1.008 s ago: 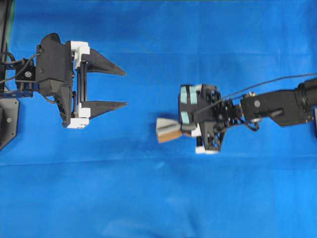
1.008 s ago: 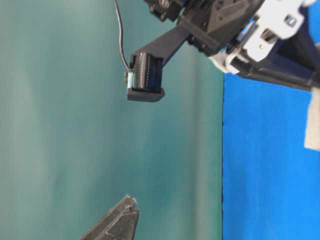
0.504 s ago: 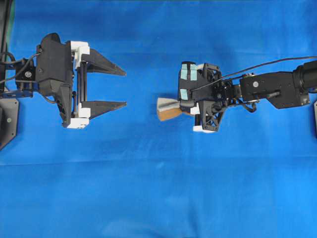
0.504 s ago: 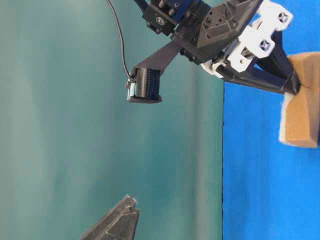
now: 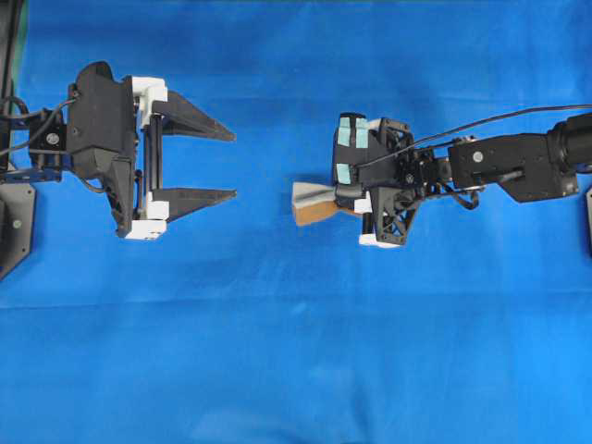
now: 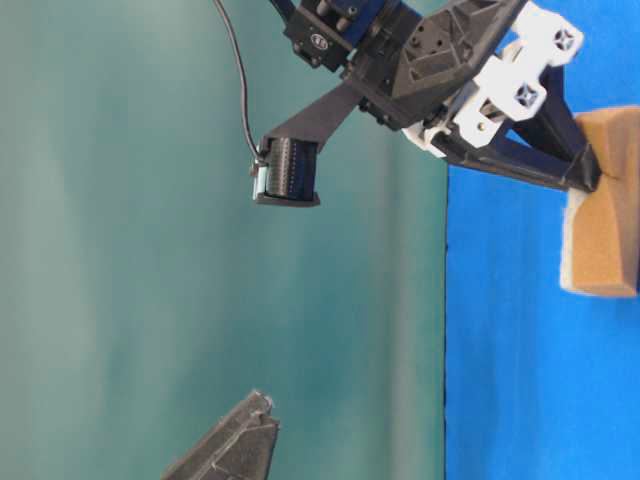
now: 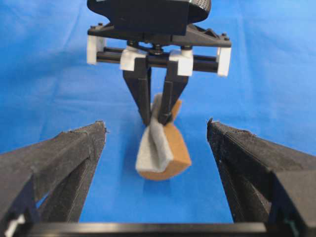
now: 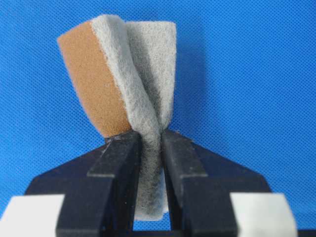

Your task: Hand over the sponge with the left arm and wipe it with the right arm.

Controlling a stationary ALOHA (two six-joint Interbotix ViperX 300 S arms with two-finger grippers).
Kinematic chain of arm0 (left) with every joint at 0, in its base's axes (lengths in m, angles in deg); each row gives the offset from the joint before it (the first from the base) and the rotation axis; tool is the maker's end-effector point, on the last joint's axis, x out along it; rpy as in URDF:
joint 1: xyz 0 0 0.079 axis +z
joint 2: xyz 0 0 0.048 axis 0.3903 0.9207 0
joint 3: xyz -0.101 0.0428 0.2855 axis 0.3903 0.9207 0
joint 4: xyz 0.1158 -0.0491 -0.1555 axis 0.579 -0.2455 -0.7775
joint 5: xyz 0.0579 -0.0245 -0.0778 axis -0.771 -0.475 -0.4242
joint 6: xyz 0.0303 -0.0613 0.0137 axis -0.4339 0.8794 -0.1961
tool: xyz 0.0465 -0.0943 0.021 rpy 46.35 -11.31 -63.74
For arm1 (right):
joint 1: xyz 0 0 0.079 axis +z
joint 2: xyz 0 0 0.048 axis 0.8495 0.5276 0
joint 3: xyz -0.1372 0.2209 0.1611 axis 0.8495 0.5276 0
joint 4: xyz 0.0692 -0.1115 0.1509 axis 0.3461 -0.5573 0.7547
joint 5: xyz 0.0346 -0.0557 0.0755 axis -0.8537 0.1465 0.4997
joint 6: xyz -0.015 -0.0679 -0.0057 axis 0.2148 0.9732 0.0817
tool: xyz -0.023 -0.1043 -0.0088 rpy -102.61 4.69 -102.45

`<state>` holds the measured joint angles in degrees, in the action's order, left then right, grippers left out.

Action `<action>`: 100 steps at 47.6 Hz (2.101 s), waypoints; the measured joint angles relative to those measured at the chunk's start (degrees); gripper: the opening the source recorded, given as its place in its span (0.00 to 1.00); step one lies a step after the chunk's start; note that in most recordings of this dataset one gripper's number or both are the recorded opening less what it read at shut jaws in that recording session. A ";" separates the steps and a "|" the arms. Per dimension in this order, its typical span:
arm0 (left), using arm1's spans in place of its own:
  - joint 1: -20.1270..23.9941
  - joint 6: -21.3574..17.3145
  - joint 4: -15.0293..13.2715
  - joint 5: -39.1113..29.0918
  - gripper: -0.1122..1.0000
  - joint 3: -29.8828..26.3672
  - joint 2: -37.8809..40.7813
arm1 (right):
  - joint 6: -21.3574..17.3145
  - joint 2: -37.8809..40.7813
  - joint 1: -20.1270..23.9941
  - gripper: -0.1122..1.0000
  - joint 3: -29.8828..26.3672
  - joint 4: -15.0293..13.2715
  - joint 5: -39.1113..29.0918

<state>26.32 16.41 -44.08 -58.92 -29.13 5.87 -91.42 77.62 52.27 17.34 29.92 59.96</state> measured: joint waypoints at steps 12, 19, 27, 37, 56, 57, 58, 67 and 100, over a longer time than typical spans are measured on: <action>0.00 0.00 -0.09 0.00 0.83 0.00 0.00 | 0.00 0.00 -0.09 0.65 -0.09 0.09 -0.09; 0.00 0.09 0.00 0.00 0.83 0.00 0.00 | 0.00 0.00 -0.09 0.73 0.00 0.09 -0.35; 0.00 0.00 -0.09 0.00 0.83 0.00 0.00 | 0.00 -1.14 0.26 0.74 -0.09 0.09 -1.58; 0.00 0.00 0.00 0.00 0.83 0.00 0.00 | 0.44 -7.65 1.23 0.74 -0.09 0.09 -4.92; 0.09 0.00 -0.09 0.00 0.83 0.00 0.00 | 0.79 -20.30 2.46 0.74 0.26 -0.62 -13.18; 0.09 0.00 0.00 0.00 0.83 0.00 0.00 | 0.79 -20.74 2.55 0.74 0.35 -0.62 -13.18; 0.00 0.00 0.00 0.00 0.83 0.00 0.00 | 0.70 -21.09 2.64 0.74 0.53 -0.62 -13.18; 0.00 0.00 -0.09 0.00 0.83 0.00 0.00 | 0.44 -21.88 3.08 0.74 1.05 -0.62 -13.18; 0.09 1.49 0.00 -8.09 0.83 2.55 -14.85 | 0.09 -44.74 3.08 0.74 9.32 -0.62 -14.77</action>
<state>26.40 17.90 -44.08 -67.01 -26.58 -8.98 -91.33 32.89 55.34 26.66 29.31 45.19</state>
